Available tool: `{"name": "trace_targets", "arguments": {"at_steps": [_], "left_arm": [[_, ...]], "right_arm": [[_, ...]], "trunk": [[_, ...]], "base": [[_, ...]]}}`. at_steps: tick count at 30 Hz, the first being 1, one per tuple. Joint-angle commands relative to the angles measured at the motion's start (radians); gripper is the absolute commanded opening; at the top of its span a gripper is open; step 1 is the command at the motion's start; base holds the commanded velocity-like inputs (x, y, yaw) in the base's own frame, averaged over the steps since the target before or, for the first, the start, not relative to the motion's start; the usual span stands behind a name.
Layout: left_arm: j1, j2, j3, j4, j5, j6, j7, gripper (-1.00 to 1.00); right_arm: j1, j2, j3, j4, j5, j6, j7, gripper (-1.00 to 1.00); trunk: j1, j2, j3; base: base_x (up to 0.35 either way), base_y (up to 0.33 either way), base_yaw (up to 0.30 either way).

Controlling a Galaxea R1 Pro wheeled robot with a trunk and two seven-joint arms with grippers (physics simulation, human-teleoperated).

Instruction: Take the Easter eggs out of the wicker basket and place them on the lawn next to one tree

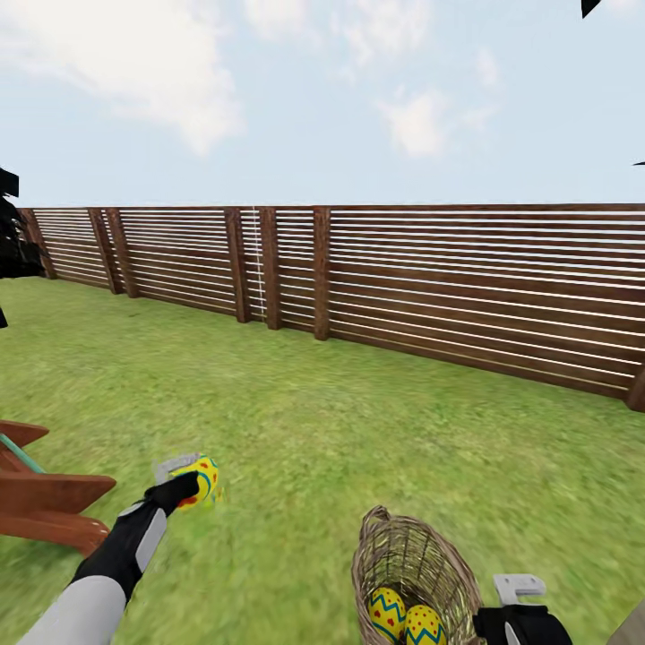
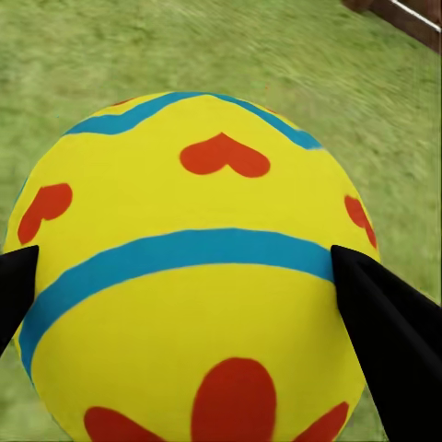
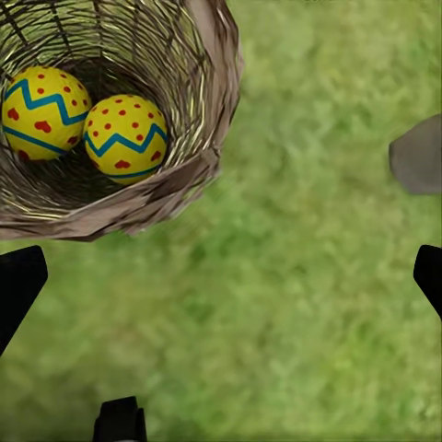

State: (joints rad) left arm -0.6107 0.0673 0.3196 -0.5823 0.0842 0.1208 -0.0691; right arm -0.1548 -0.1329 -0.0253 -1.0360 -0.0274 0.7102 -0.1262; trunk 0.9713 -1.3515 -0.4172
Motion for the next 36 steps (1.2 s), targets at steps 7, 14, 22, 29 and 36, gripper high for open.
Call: {"name": "trace_targets", "arguments": {"at_steps": [7, 14, 22, 29, 36], "left_arm": [[0.000, 0.001, 0.007, -0.036, 0.040, 0.005, 0.000, -1.00], [0.003, 0.010, 0.019, -0.030, 0.043, 0.022, 0.003, -1.00], [0.008, 0.051, 0.021, -0.023, 0.048, 0.020, 0.010, -1.00], [-0.023, 0.018, 0.018, -0.078, 0.057, 0.107, 0.014, -1.00], [-0.049, 0.020, 0.014, -0.071, 0.051, 0.114, 0.013, -1.00]], "right_arm": [[-0.001, -0.001, -0.001, -0.004, -0.005, 0.005, -0.004, 1.00], [-0.006, -0.019, 0.015, 0.013, -0.004, -0.011, -0.012, 1.00], [-0.006, -0.030, 0.046, -0.002, 0.015, -0.006, -0.014, 1.00], [-0.006, 0.036, -0.083, -0.114, 0.116, 0.025, -0.050, 1.00], [-0.006, 0.067, -0.026, -0.136, 0.134, 0.102, -0.171, 1.00]], "trunk": [[0.000, -0.001, -0.001], [0.000, -0.001, -0.001], [0.000, -0.001, -0.001], [0.000, -0.001, -0.001], [0.000, -0.001, -0.001]], "base": [[0.000, 0.000, 0.000], [0.000, 0.000, 0.000], [0.000, 0.000, 0.000], [0.000, 0.000, 0.000], [0.000, 0.000, 0.000]]}}
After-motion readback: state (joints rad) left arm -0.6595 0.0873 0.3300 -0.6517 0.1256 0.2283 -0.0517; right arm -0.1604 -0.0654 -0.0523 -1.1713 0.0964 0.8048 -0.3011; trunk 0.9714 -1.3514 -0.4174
